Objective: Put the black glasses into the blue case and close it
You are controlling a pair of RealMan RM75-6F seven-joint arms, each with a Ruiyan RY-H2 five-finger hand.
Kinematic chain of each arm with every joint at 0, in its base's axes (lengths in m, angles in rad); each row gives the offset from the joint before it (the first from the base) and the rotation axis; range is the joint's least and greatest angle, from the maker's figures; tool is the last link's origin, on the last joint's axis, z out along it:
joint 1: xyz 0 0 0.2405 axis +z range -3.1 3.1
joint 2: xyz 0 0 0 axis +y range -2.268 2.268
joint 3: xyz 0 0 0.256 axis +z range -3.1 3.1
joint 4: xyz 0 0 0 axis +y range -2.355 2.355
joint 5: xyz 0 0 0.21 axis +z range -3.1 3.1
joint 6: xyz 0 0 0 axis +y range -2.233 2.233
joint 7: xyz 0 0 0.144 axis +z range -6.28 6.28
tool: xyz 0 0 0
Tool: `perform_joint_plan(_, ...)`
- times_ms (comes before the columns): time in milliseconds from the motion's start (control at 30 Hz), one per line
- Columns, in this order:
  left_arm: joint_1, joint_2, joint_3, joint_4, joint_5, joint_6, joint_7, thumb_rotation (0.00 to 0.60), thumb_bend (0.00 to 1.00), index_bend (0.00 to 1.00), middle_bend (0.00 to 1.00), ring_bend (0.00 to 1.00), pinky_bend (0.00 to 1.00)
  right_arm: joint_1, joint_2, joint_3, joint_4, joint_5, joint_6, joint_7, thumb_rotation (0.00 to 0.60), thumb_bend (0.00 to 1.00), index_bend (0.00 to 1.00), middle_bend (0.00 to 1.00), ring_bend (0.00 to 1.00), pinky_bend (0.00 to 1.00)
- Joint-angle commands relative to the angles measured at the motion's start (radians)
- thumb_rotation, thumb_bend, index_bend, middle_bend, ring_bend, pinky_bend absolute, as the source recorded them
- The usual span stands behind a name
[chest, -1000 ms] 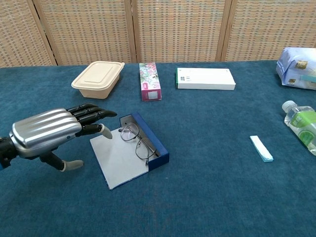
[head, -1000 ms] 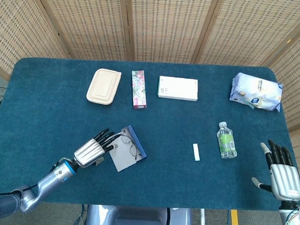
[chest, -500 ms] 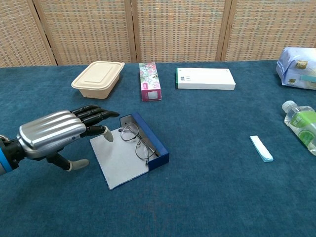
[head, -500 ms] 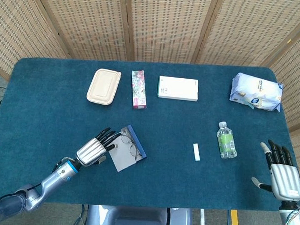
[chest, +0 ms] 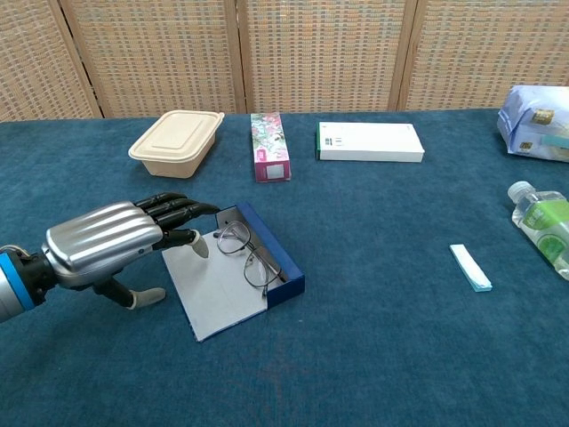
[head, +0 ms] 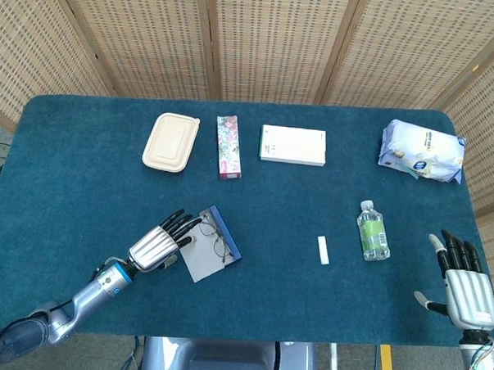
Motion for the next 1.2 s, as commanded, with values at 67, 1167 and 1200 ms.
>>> perform_joint_plan(67, -0.004, -0.014, -0.004, 0.017, -0.003, -0.005, -0.005, 0.600, 0.33, 0.28, 0.00, 0.00, 0.00, 0.000, 0.000, 0.000, 0.000, 0.000, 0.000, 0.000, 0.600, 0.00, 0.06, 0.00, 0.00, 0.00)
perform_joint_plan(1167, -0.031, -0.038, -0.028, 0.034, -0.021, -0.032, 0.025, 0.600, 0.47, 0.35, 0.00, 0.00, 0.00, 0.000, 0.002, -0.001, 0.000, 0.000, -0.002, 0.007, 0.600, 0.00, 0.06, 0.00, 0.00, 0.00)
perform_joint_plan(1200, -0.034, -0.039, -0.032, 0.033, -0.023, -0.032, 0.026, 0.600, 0.47, 0.35, 0.00, 0.00, 0.00, 0.000, 0.002, -0.001, 0.000, 0.000, -0.002, 0.007, 0.600, 0.00, 0.06, 0.00, 0.00, 0.00)
